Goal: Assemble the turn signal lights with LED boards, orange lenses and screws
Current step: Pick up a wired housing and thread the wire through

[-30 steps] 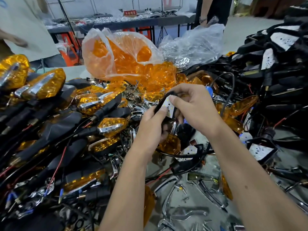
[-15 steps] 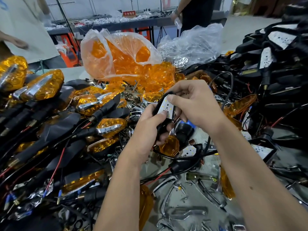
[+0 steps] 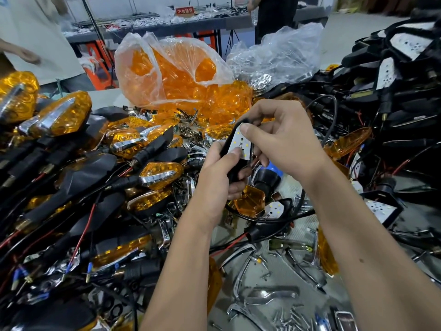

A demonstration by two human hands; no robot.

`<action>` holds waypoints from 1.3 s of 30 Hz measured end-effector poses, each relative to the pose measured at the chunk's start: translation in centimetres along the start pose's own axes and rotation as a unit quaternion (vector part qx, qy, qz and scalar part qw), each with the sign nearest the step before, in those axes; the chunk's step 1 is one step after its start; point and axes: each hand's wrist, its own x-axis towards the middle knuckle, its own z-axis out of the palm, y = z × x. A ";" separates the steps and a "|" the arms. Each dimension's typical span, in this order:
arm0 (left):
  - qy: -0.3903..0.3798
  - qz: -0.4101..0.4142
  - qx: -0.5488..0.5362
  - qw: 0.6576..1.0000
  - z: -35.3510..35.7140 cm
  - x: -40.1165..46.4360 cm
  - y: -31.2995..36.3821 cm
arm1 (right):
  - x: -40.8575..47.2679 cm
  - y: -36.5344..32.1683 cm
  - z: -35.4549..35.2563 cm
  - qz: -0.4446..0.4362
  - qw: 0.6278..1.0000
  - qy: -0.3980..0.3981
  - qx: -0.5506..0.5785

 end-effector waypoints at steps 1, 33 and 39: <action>0.000 0.002 -0.004 1.000 0.0 0.0 0.0 | 0.0 0.0 0.1 -0.002 1.000 0.001 0.000; -0.014 0.040 -0.009 0.999 0.0 -0.5 0.0 | 0.1 -0.9 -0.1 -0.049 0.999 -0.023 0.006; -0.007 0.010 -0.019 1.000 0.1 -0.7 0.4 | 0.2 -0.6 0.3 -0.028 0.999 -0.010 -0.022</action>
